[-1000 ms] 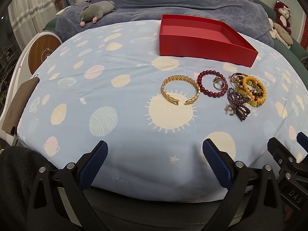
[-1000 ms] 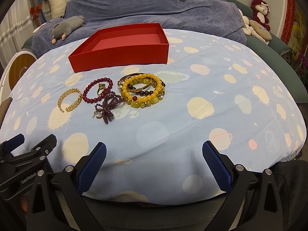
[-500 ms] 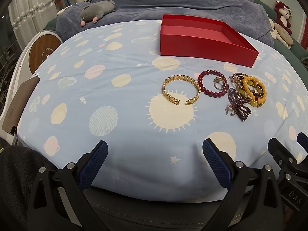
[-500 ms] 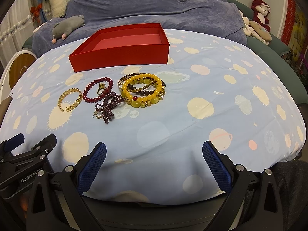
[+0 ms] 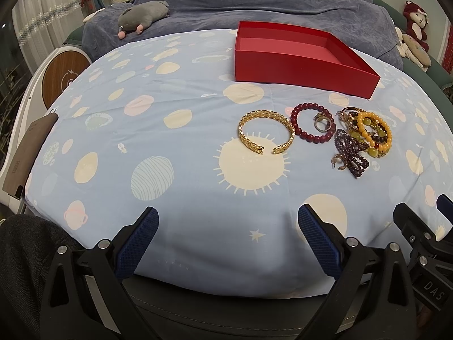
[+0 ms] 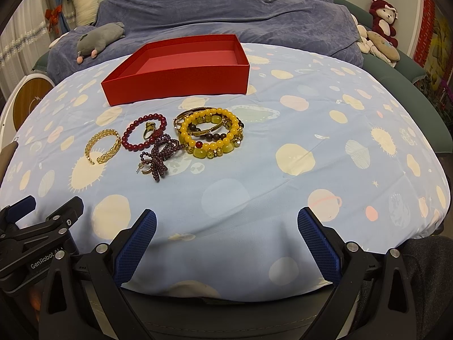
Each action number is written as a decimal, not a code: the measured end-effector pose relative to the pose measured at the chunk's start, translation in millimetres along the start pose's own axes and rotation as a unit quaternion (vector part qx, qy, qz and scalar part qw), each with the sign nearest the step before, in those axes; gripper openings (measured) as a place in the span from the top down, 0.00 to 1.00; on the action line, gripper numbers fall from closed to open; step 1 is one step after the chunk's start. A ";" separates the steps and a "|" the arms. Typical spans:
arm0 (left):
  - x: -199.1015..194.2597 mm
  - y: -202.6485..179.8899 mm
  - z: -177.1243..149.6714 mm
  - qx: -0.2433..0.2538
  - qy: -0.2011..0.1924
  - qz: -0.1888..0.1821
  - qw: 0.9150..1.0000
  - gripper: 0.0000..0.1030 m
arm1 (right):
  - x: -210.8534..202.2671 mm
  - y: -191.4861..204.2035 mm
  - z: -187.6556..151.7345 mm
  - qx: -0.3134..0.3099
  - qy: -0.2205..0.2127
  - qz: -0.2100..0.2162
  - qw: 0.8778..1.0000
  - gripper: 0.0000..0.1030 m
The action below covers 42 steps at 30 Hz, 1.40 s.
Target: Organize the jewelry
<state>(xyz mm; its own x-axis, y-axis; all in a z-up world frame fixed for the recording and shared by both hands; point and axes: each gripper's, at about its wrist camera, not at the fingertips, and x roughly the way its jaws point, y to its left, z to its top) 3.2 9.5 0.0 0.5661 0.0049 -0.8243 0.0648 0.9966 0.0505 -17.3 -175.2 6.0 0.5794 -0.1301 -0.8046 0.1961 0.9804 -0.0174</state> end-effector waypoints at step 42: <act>26.7 14.2 33.2 -0.046 0.027 -0.030 0.998 0.07 | 7.8 -13.8 15.0 0.019 0.003 -0.018 1.000 0.07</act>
<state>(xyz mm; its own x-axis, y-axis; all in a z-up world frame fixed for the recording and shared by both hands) 46.6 21.0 -2.5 0.5182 -0.0531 -0.8536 0.0196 0.9985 -0.0503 -3.6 -192.0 8.9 0.5663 -0.1632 -0.8079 0.2458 0.9690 -0.0235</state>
